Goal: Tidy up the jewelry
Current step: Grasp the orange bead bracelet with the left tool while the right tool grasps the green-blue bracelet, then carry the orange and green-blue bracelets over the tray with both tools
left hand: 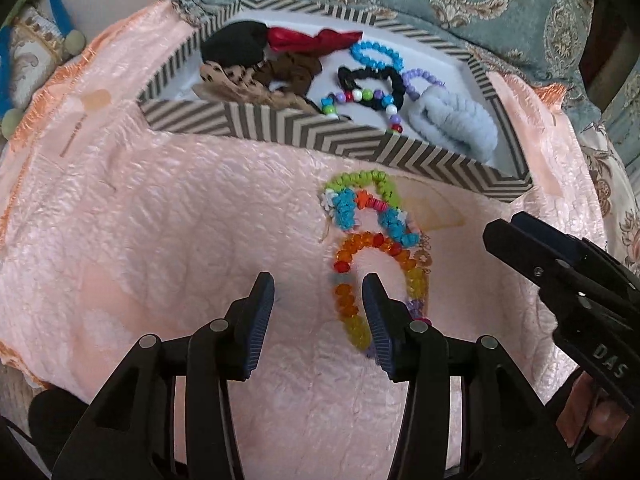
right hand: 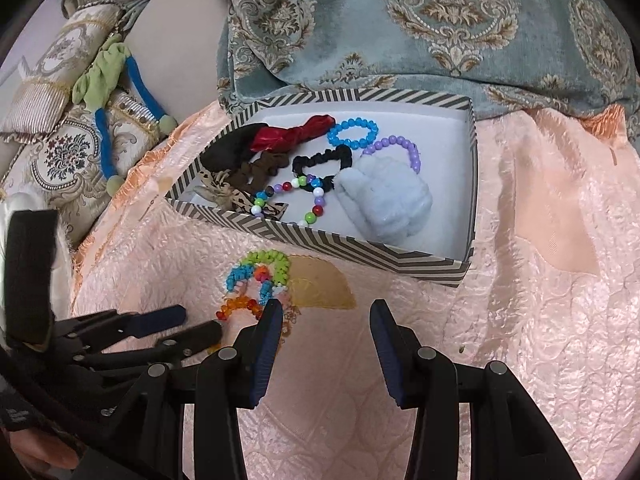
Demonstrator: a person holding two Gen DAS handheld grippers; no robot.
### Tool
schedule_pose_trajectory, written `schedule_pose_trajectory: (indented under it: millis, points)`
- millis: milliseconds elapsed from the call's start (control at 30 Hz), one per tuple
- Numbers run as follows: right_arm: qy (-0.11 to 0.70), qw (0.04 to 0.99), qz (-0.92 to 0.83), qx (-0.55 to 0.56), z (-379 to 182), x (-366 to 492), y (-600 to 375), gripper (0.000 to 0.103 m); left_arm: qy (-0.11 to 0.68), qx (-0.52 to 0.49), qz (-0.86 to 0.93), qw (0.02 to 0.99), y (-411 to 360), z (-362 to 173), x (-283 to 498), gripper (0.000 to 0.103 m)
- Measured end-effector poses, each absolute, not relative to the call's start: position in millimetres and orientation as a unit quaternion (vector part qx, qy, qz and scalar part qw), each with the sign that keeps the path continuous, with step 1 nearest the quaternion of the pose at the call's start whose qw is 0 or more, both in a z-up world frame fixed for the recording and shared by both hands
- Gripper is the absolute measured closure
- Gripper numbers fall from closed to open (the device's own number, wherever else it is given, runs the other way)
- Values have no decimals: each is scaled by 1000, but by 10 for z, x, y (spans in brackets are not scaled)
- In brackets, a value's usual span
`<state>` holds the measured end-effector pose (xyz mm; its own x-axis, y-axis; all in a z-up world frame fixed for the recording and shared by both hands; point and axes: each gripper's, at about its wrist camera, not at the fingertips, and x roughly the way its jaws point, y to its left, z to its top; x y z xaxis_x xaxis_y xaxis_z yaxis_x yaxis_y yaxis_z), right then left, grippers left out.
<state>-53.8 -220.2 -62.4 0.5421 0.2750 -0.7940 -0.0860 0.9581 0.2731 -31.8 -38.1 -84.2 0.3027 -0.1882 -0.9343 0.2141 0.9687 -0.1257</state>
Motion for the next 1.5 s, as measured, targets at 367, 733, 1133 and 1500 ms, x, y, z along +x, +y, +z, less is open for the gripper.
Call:
schedule_pose_trajectory:
  millis: [367, 733, 1133, 1500]
  points:
    - [475, 861, 142, 110, -773, -230, -2043, 60, 566, 17, -132, 814, -290, -886, -224, 93]
    - [472, 866, 146, 78, -1003, 61, -1751, 87, 565, 10, -124, 816, -5, -787, -275, 94]
    - [426, 888, 151, 82, -407, -375, -2099, 93, 531, -4, -144, 835, -100, -401, -341, 94]
    - [352, 920, 142, 95, 293, -682, -2361, 93, 485, 5, -149, 862, -138, 121, -395, 94]
